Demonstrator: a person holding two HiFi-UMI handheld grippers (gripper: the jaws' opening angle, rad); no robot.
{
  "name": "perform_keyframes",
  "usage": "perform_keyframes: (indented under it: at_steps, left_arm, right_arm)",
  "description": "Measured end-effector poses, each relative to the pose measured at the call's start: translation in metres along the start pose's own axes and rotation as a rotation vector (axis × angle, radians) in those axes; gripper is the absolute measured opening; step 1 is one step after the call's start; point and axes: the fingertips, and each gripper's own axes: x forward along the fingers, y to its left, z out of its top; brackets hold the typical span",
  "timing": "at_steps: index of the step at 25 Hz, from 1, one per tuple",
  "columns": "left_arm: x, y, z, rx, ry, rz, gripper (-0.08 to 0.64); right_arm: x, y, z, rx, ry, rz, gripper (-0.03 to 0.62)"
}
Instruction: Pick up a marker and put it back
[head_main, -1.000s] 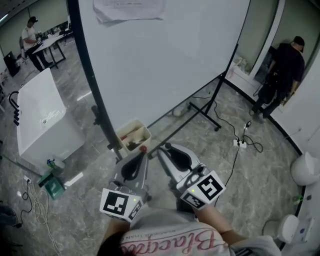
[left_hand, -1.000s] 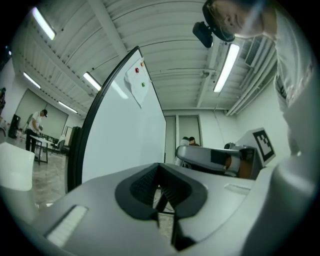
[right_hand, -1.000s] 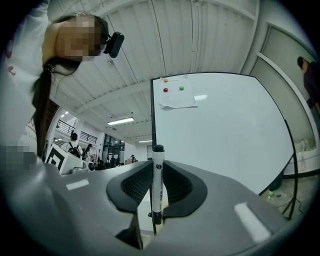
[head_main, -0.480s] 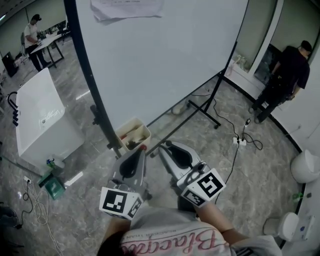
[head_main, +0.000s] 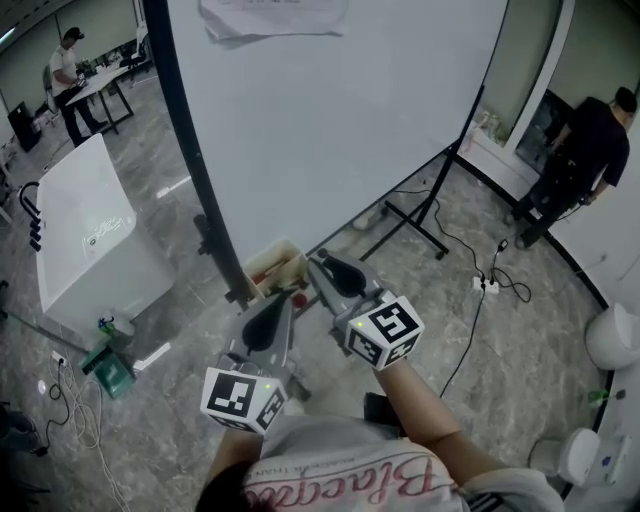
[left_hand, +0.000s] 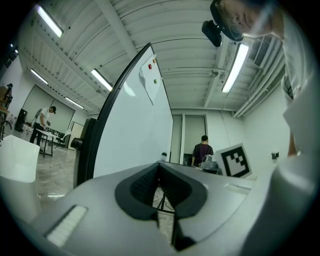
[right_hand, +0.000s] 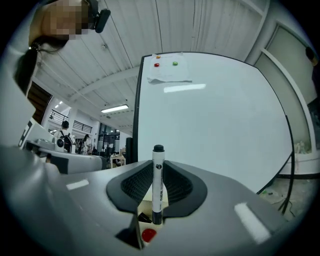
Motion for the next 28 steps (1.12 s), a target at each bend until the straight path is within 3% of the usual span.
perform_keyframes:
  at_steps: [12, 19, 23, 28]
  left_arm:
    - [0.007, 0.025, -0.006, -0.059, 0.015, 0.044, 0.000]
    - [0.005, 0.033, -0.009, -0.071, 0.016, 0.067, 0.000]
    - [0.004, 0.037, -0.014, -0.092, 0.016, 0.076, 0.000]
    - [0.001, 0.038, -0.015, -0.109, 0.014, 0.084, 0.000]
  right_arm:
    - [0.049, -0.030, -0.073, 0.134, 0.220, -0.020, 0.064]
    - [0.064, -0.046, -0.089, 0.083, 0.305, -0.033, 0.075]
    - [0.067, -0.049, -0.088, 0.020, 0.291, -0.005, 0.132]
    - [0.045, -0.043, -0.048, 0.048, 0.155, -0.003, 0.152]
